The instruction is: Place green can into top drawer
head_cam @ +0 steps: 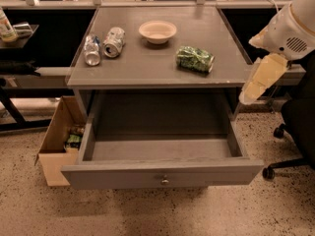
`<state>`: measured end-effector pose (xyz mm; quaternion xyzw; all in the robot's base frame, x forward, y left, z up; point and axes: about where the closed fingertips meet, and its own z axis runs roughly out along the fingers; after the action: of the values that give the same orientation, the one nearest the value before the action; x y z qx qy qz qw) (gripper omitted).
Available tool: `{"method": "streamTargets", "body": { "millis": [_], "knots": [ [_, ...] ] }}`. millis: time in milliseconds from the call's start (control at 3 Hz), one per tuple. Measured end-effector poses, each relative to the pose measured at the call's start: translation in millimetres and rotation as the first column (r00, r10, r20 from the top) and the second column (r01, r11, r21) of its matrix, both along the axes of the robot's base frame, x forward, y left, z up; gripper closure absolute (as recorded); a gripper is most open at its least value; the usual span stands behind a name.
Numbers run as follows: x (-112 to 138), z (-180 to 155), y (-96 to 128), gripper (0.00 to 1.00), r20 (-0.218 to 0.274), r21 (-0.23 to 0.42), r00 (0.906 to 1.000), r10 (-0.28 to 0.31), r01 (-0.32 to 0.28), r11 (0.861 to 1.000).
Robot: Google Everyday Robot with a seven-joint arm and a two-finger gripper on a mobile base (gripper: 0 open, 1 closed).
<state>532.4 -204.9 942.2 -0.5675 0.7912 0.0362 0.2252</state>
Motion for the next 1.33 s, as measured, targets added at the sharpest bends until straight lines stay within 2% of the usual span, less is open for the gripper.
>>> {"method": "streamTargets", "body": {
  "millis": [333, 667, 1000, 1333],
  "knots": [
    [0, 0, 0, 0.00, 0.000, 0.000, 1.0000, 0.000, 0.000, 1.000],
    [16, -9, 3, 0.00, 0.012, 0.029, 0.9998, -0.014, 0.013, 0.999],
    [74, -28, 15, 0.00, 0.036, 0.099, 0.9982, -0.048, 0.045, 0.994],
    [113, -37, 28, 0.00, 0.046, 0.142, 0.9973, -0.056, 0.049, 0.989]
  ]
}}
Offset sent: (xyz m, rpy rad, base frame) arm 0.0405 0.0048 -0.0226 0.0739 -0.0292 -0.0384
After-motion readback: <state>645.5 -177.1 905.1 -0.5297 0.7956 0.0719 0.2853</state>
